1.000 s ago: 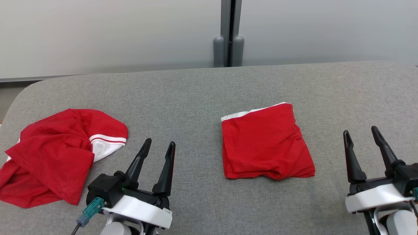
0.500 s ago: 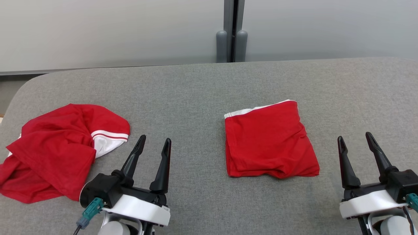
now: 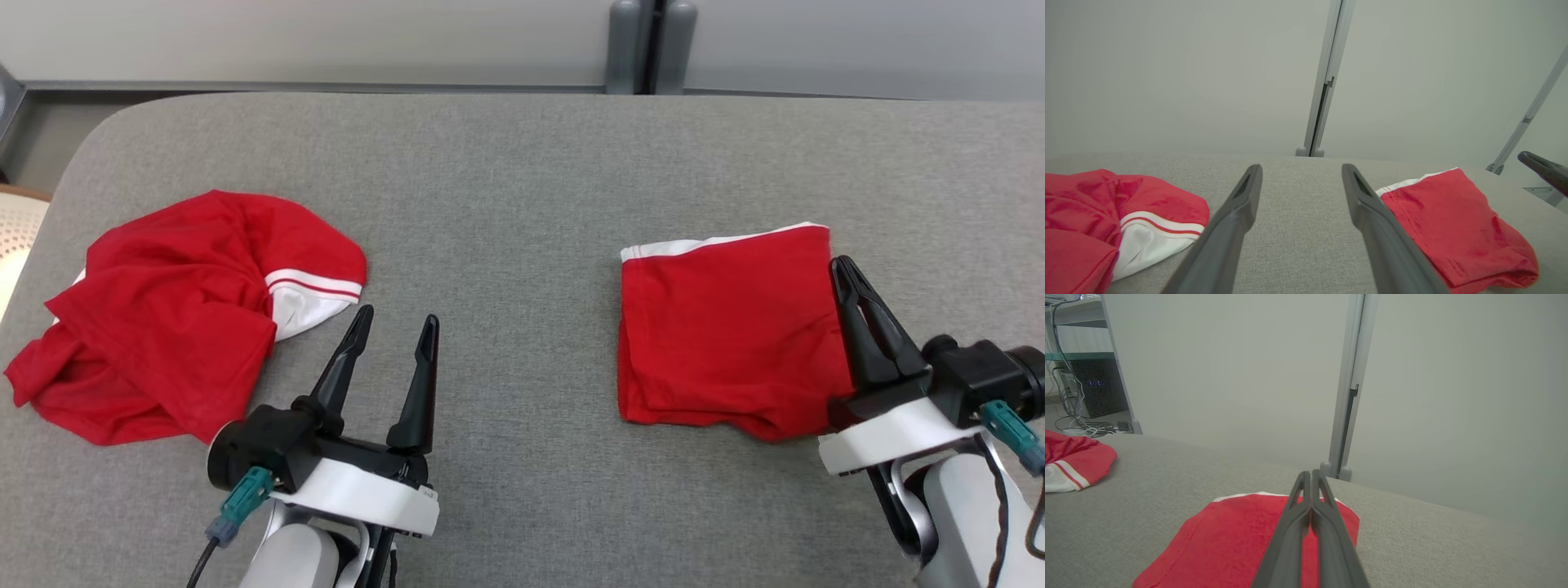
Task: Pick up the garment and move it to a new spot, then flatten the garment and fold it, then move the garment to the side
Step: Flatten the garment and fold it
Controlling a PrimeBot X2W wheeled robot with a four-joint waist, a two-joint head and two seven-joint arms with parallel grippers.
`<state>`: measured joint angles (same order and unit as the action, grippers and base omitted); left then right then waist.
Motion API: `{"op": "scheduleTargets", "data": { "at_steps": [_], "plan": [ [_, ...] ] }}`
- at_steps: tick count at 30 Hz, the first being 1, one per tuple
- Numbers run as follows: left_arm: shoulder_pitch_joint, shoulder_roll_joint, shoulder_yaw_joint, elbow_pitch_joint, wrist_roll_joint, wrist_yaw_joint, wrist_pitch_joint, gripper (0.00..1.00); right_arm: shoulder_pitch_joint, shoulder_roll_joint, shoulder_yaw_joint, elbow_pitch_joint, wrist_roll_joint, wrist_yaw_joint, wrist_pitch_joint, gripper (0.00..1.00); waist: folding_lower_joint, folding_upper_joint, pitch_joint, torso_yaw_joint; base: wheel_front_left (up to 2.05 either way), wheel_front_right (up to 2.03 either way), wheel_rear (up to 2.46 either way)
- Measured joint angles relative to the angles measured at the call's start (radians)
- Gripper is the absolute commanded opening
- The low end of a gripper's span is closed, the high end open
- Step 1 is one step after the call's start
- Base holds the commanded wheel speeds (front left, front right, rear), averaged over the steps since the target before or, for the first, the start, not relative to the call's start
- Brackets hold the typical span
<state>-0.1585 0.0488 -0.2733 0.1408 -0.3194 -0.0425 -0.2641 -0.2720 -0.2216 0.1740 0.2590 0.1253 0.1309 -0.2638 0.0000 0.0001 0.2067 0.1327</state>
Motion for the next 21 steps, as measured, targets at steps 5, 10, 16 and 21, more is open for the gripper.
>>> {"op": "scheduleTargets", "data": {
  "at_steps": [5, 10, 16, 21],
  "plan": [
    [-0.027, 0.0, -0.031, 0.005, -0.017, -0.009, 0.0, 1.0, -0.105, -0.033, 0.066, 0.132, 0.011, 0.0, 0.0, 0.0, 0.0, 0.0, 0.045, 0.051, 0.0, 0.0, 0.0],
    [-0.044, 0.0, -0.058, 0.006, -0.035, -0.01, 0.0, 1.0, -0.206, -0.06, 0.09, 0.32, 0.031, 0.0, 0.0, 0.0, 0.0, -0.0001, 0.085, 0.105, 0.0, 0.0, 0.0],
    [-0.053, 0.0, -0.069, 0.01, -0.045, -0.01, 0.0, 1.0, -0.293, -0.067, 0.057, 0.511, 0.06, 0.0, 0.006, 0.0, 0.0, 0.0, 0.125, 0.147, 0.0, 0.0, 0.0],
    [-0.058, 0.0, -0.079, 0.011, -0.052, -0.009, 0.0, 1.0, -0.329, -0.071, 0.055, 0.582, 0.082, 0.0, 0.004, 0.0, 0.0, 0.0, 0.133, 0.165, 0.0, 0.0, 0.0]
  ]
}}
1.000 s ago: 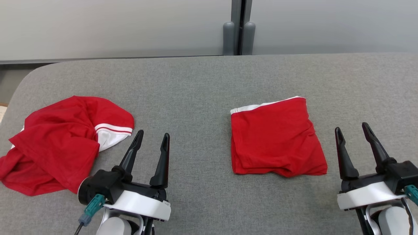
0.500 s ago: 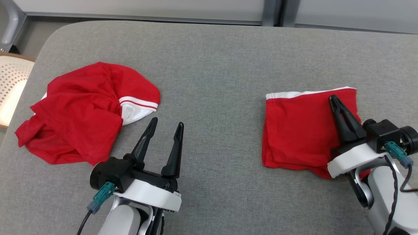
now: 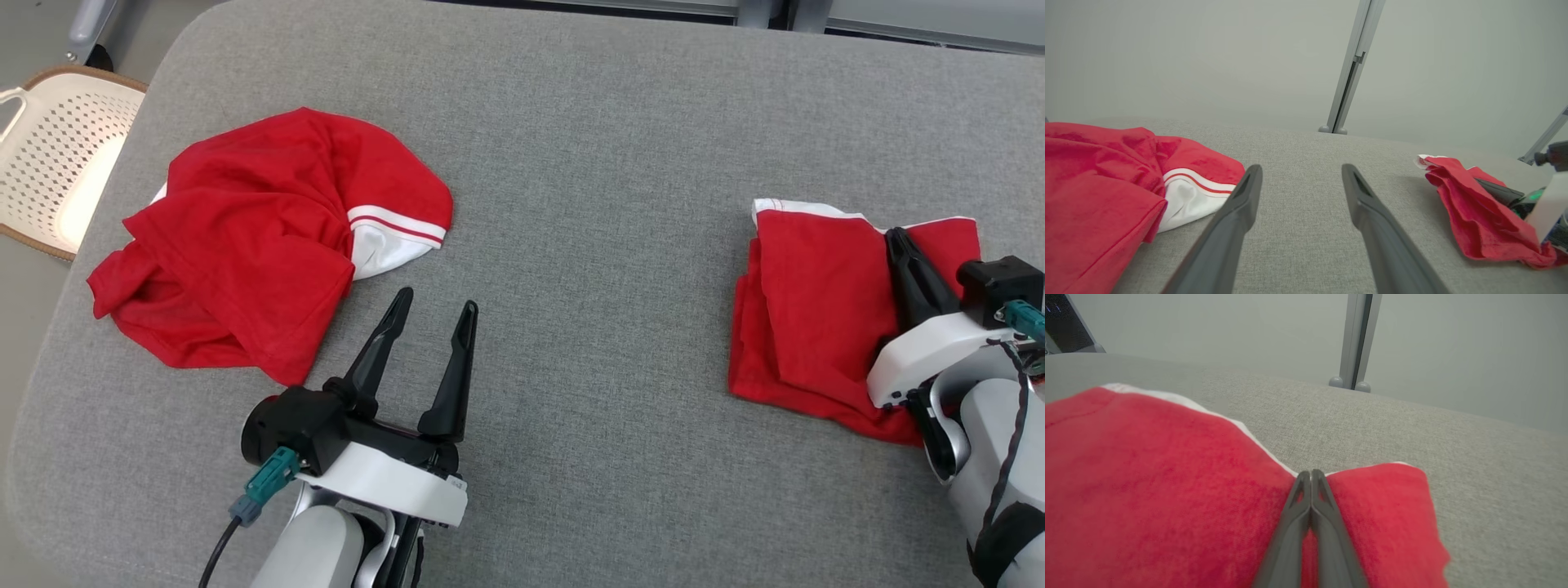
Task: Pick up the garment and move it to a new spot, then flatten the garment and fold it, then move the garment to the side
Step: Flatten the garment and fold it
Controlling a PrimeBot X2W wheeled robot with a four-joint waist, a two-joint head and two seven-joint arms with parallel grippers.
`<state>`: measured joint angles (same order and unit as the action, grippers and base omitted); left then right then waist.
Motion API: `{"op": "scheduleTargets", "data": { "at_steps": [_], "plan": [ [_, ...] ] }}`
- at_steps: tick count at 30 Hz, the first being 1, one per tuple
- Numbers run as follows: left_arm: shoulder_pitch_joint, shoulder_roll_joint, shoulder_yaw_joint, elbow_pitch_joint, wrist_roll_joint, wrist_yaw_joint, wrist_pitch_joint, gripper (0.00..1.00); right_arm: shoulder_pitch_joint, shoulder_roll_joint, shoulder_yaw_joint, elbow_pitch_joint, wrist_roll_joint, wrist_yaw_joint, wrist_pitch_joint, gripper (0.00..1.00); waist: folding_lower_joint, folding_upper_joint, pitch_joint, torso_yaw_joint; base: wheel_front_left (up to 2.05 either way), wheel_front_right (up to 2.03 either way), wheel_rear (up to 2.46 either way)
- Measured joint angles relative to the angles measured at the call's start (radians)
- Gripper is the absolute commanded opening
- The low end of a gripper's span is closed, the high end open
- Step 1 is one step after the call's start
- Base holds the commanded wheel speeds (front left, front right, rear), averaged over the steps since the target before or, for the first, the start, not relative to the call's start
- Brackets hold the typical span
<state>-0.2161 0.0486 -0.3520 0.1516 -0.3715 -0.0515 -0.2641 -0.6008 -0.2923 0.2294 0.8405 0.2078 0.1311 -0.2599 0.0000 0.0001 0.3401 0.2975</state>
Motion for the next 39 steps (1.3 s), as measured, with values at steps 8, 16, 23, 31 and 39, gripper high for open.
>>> {"op": "scheduleTargets", "data": {
  "at_steps": [8, 16, 23, 31, 39],
  "plan": [
    [-0.004, 0.001, -0.001, 0.002, -0.005, 0.005, 0.0, 1.0, 0.001, 0.035, 0.101, -0.191, 0.034, 0.0, -0.003, 0.0, 0.0, 0.0, -0.013, 0.005, 0.0, 0.0, 0.0],
    [-0.009, 0.0, -0.02, 0.001, -0.011, 0.008, 0.0, 1.0, 0.023, 0.033, 0.18, -0.099, 0.057, 0.0, -0.003, 0.0, 0.0, -0.0001, -0.016, 0.018, 0.0, 0.0, 0.0],
    [0.0, 0.001, 0.001, 0.006, -0.01, 0.009, 0.0, 1.0, -0.009, 0.042, 0.175, -0.069, 0.099, 0.0, -0.004, 0.0, 0.0, -0.0001, -0.033, 0.002, 0.0, 0.0, 0.0],
    [0.021, 0.0, 0.03, 0.01, 0.011, 0.007, 0.0, 1.0, 0.067, 0.032, 0.09, -0.234, 0.103, 0.0, -0.004, 0.0, 0.0, 0.0, -0.091, -0.057, 0.0, 0.0, 0.0],
    [0.06, 0.001, 0.081, 0.021, 0.028, 0.0, 0.0, 1.0, 0.227, 0.046, -0.039, -0.37, 0.038, 0.0, -0.004, 0.0, 0.0, 0.0, -0.172, -0.135, 0.0, 0.0, 0.0]
  ]
}}
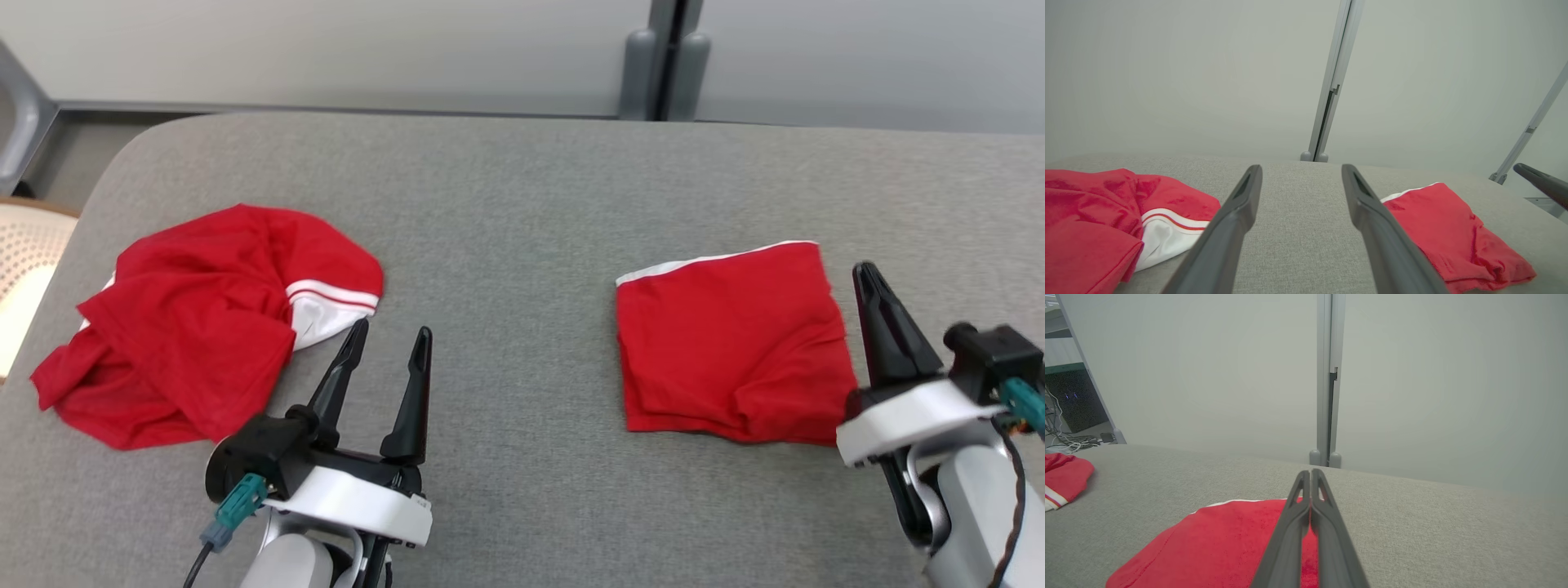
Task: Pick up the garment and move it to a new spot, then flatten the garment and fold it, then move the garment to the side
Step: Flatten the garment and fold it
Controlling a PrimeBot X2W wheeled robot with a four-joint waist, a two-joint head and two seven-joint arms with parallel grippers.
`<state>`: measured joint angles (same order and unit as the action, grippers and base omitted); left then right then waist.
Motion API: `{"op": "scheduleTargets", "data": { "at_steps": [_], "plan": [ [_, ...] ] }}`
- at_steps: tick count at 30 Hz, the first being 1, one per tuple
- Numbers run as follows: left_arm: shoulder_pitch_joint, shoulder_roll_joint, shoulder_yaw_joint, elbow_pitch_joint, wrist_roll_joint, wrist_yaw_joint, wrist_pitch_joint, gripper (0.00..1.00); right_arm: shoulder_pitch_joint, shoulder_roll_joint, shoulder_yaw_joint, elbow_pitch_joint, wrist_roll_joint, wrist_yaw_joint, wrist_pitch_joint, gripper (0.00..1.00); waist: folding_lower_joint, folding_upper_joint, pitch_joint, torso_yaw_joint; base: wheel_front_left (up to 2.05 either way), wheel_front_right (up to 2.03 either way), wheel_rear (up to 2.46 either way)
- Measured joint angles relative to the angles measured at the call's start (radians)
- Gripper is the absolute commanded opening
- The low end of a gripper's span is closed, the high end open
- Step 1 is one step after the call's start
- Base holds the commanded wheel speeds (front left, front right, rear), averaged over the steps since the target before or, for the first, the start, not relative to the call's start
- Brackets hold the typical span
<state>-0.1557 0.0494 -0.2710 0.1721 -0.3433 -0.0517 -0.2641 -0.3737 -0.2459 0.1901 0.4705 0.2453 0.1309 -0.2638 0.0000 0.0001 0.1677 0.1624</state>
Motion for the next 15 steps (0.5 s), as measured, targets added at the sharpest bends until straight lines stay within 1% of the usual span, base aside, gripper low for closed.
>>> {"op": "scheduleTargets", "data": {
  "at_steps": [2, 3, 4, 5, 11, 15],
  "plan": [
    [0.012, -0.001, 0.011, 0.002, 0.002, -0.001, 0.0, 1.0, 0.042, 0.012, -0.027, -0.018, -0.001, 0.0, 0.0, 0.0, 0.0, 0.0, -0.019, -0.02, 0.0, 0.0, 0.0],
    [0.018, -0.001, 0.016, 0.002, 0.003, -0.002, 0.0, 1.0, 0.062, 0.02, -0.046, -0.032, -0.002, 0.0, 0.0, 0.18, 0.0, 0.0, -0.028, -0.03, 0.0, 0.0, 0.0],
    [0.025, -0.001, 0.023, 0.002, 0.005, -0.003, 0.0, 1.0, 0.078, 0.028, -0.067, -0.045, -0.004, 0.0, 0.0, 0.69, 0.0, 0.0, -0.035, -0.04, 0.0, 0.0, 0.0],
    [0.03, -0.001, 0.026, 0.003, 0.007, -0.005, 0.0, 1.0, 0.094, 0.036, -0.086, -0.055, -0.006, 0.0, 0.0, 1.0, 0.0, 0.0, -0.043, -0.049, 0.0, 0.0, 0.0],
    [0.053, -0.001, 0.04, 0.014, 0.01, -0.01, 0.0, 1.0, 0.188, 0.086, -0.146, -0.091, -0.031, 0.0, 0.0, 1.0, 0.0, 0.0, -0.079, -0.094, 0.0, 0.0, 0.0],
    [0.065, -0.001, 0.043, 0.018, 0.01, -0.013, 0.0, 1.0, 0.215, 0.105, -0.154, -0.096, -0.042, 0.0, 0.0, 1.0, 0.0, 0.0, -0.089, -0.108, 0.0, 0.0, 0.0]
  ]
}}
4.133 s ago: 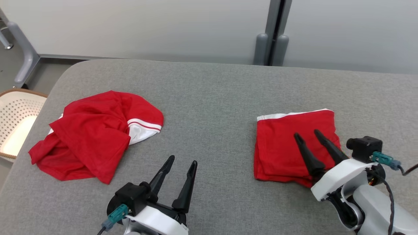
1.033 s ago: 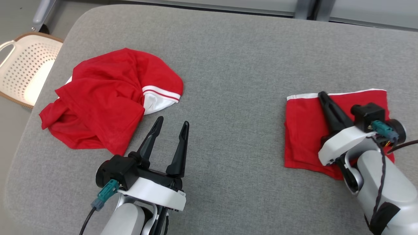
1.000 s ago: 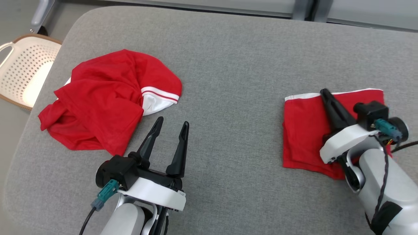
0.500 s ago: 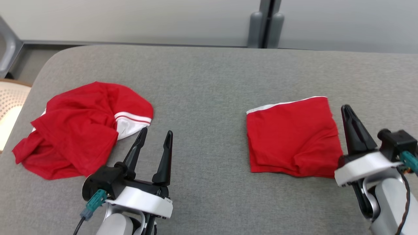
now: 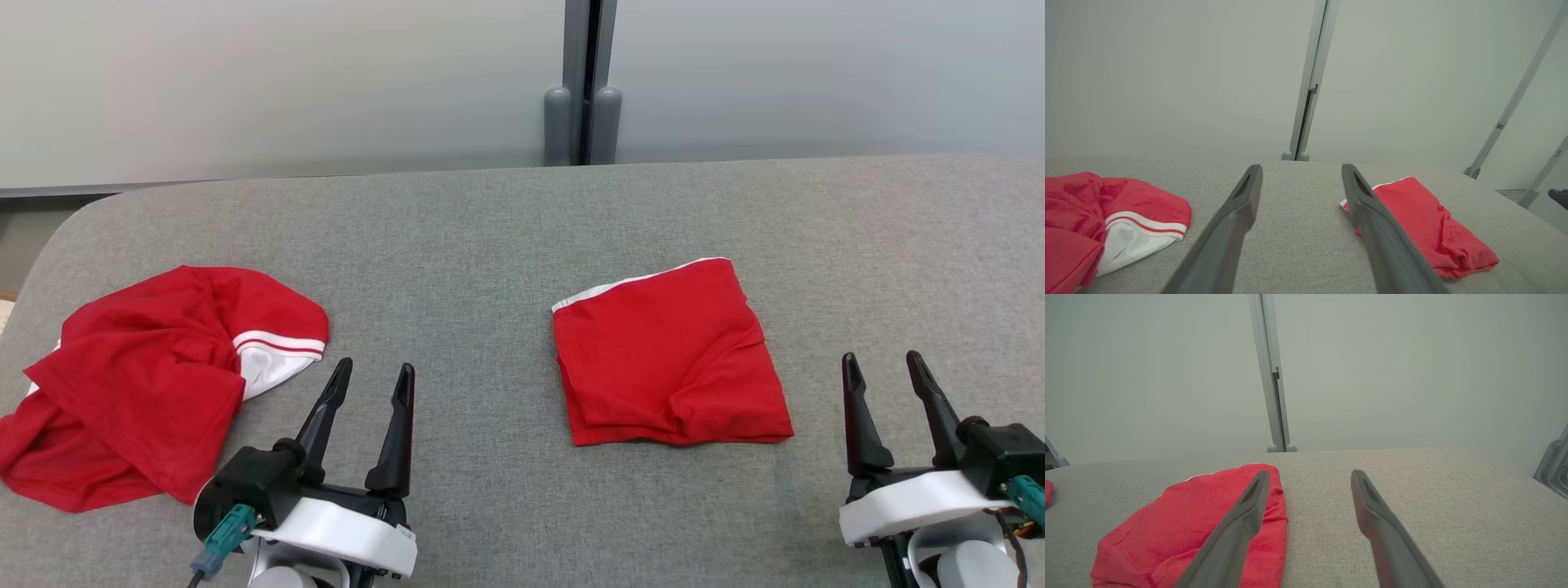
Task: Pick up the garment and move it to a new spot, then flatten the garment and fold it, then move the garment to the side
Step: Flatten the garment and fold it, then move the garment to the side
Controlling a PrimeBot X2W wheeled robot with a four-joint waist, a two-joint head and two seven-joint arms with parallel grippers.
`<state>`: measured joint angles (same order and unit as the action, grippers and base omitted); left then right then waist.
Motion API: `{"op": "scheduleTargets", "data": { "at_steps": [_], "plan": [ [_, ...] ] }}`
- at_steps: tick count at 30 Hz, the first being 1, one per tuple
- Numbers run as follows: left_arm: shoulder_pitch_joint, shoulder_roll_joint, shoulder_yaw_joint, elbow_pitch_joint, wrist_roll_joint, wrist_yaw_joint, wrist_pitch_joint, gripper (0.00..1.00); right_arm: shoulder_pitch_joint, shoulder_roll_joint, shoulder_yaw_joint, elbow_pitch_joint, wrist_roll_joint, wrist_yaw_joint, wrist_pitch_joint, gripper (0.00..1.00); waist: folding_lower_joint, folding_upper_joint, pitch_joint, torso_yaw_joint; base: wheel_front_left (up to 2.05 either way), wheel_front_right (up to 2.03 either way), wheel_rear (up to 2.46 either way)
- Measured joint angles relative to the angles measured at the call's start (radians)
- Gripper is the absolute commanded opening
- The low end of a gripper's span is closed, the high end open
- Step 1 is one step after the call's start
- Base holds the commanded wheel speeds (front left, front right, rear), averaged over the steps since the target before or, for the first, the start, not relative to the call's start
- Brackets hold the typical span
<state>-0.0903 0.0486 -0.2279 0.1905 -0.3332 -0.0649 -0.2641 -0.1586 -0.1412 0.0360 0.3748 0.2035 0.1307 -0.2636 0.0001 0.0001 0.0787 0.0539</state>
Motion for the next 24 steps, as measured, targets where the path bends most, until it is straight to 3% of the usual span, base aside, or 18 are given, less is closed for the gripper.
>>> {"op": "scheduleTargets", "data": {
  "at_steps": [12, 24],
  "plan": [
    [0.007, 0.0, -0.015, -0.002, 0.0, 0.0, 0.0, 1.0, 0.007, 0.014, -0.02, 0.006, -0.01, 0.0, 0.0, 1.0, 0.0, 0.0, 0.01, 0.001, 0.0, 0.0, 0.0],
    [-0.052, 0.0, -0.052, -0.007, -0.002, -0.006, 0.0, 1.0, -0.148, -0.052, 0.081, 0.145, 0.122, 0.0, 0.102, 1.0, 0.0, 0.0, 0.129, 0.044, 0.0, 0.0, 0.0]
  ]
}}
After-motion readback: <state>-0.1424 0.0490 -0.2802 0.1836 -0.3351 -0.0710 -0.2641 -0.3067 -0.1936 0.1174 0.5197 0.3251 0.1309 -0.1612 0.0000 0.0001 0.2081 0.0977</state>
